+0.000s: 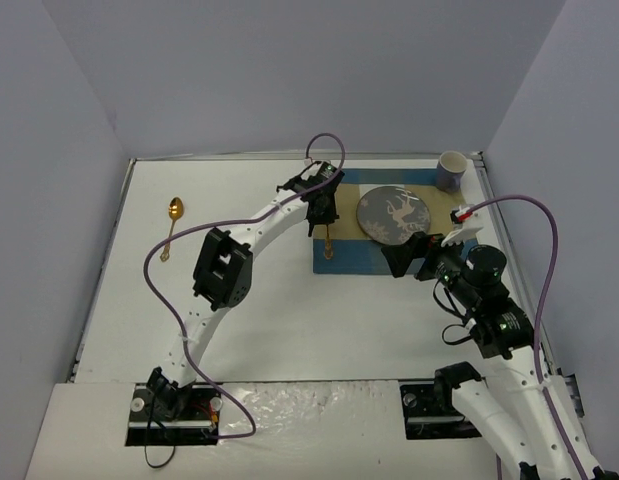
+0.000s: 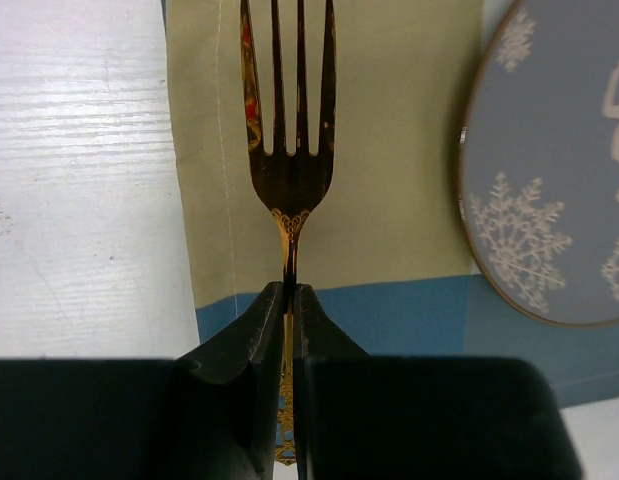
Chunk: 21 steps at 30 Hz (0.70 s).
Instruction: Set the dinner table for one person
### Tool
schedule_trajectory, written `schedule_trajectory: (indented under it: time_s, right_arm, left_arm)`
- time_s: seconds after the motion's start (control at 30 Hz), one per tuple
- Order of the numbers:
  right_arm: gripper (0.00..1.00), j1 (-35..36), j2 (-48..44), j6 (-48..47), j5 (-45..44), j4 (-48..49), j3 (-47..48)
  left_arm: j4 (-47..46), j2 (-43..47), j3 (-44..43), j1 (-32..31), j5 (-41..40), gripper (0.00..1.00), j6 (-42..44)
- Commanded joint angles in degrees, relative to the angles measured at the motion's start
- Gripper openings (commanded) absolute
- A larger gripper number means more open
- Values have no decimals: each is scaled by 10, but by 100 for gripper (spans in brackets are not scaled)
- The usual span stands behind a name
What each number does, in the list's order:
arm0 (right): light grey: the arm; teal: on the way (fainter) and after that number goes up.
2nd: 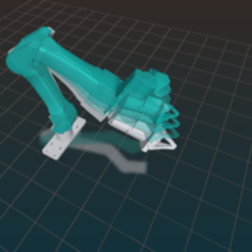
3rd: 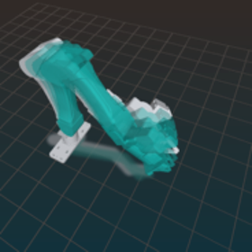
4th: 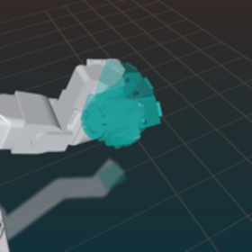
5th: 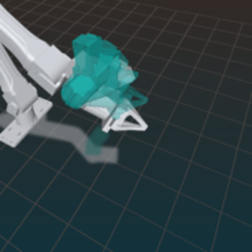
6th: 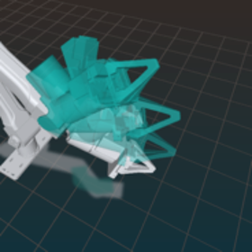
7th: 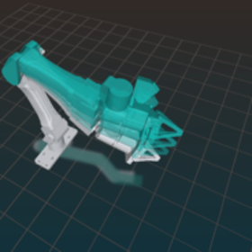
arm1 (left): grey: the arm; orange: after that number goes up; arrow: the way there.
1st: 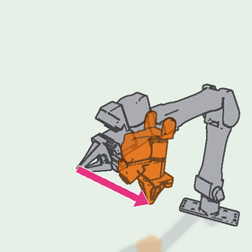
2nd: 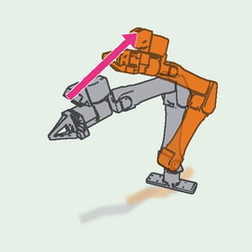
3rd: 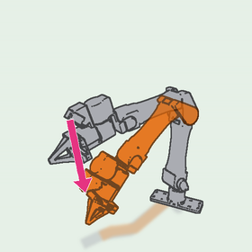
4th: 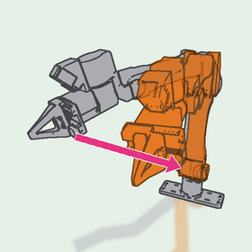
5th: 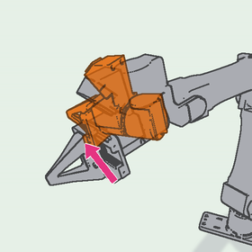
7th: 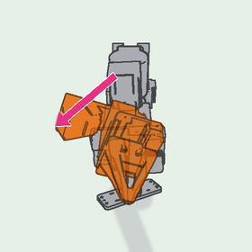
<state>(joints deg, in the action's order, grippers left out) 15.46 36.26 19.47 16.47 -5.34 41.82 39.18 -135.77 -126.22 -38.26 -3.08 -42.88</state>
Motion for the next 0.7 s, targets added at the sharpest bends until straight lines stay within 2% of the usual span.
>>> schedule_trajectory:
  time_s: [0.0, 0.67]
  right_arm:
    - [100, 2, -1, -4, -12, 11, 29]
    - [100, 2, -17, -1, -21, -9, 17]
  left_arm:
    - [10, 11, -70, -14, -30, 0, 5]
    - [2, -45, -96, -33, -51, 0, 13]
